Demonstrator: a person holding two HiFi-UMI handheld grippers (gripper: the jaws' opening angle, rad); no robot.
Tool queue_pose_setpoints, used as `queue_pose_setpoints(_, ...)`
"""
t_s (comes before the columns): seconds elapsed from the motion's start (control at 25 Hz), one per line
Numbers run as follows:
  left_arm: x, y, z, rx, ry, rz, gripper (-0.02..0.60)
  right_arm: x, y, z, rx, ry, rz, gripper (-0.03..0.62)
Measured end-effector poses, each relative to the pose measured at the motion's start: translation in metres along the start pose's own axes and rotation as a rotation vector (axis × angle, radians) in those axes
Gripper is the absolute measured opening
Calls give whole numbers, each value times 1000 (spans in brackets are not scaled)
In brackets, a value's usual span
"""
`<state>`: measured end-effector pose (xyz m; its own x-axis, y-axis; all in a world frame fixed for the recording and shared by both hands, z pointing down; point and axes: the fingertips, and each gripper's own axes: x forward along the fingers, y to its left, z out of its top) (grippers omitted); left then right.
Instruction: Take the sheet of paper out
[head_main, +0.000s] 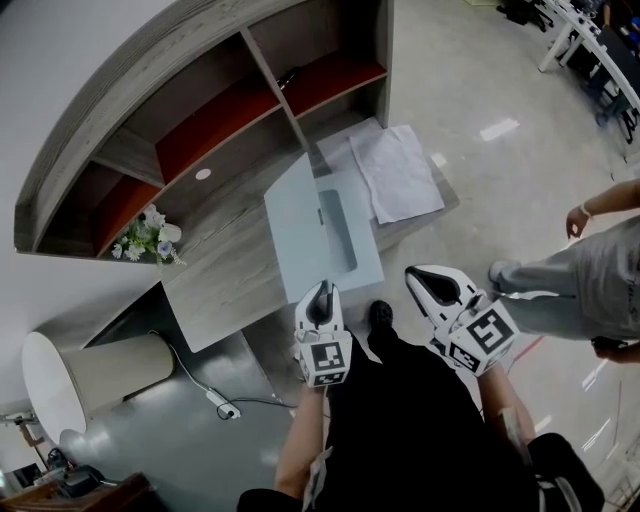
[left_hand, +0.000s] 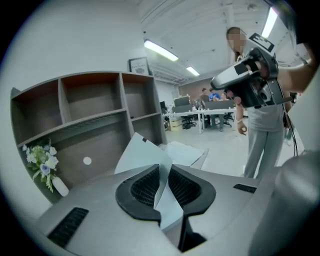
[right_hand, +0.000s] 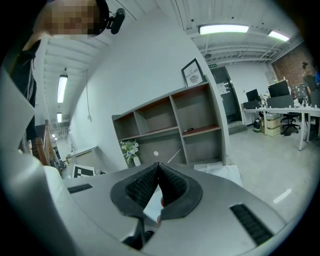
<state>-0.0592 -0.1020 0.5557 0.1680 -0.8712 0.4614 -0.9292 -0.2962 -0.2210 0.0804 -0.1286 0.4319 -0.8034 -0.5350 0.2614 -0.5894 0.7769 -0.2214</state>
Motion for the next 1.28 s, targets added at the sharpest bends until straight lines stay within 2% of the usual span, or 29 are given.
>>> queue_pose_setpoints(0.2, -19, 27, 2, -140, -40, 35, 52, 19, 14, -1, -6, 13, 34, 12)
queue_pose_setpoints(0.56, -47, 71, -5, -243, -64, 53, 37, 69, 45, -3, -26, 38, 88, 12)
queue_pose_setpoints(0.72, -56, 87, -9, -311, -81, 34, 32, 98, 56, -8, -36, 70, 93, 12)
queue_pose_setpoints(1.0, -70, 109, -21, -397, -101, -33, 27, 150, 70, -34, -54, 155, 50, 14)
queue_pose_setpoints(1.28, -76, 133, -28, -414, -105, -82, 23, 203, 81, -56, -45, 225, 51, 14)
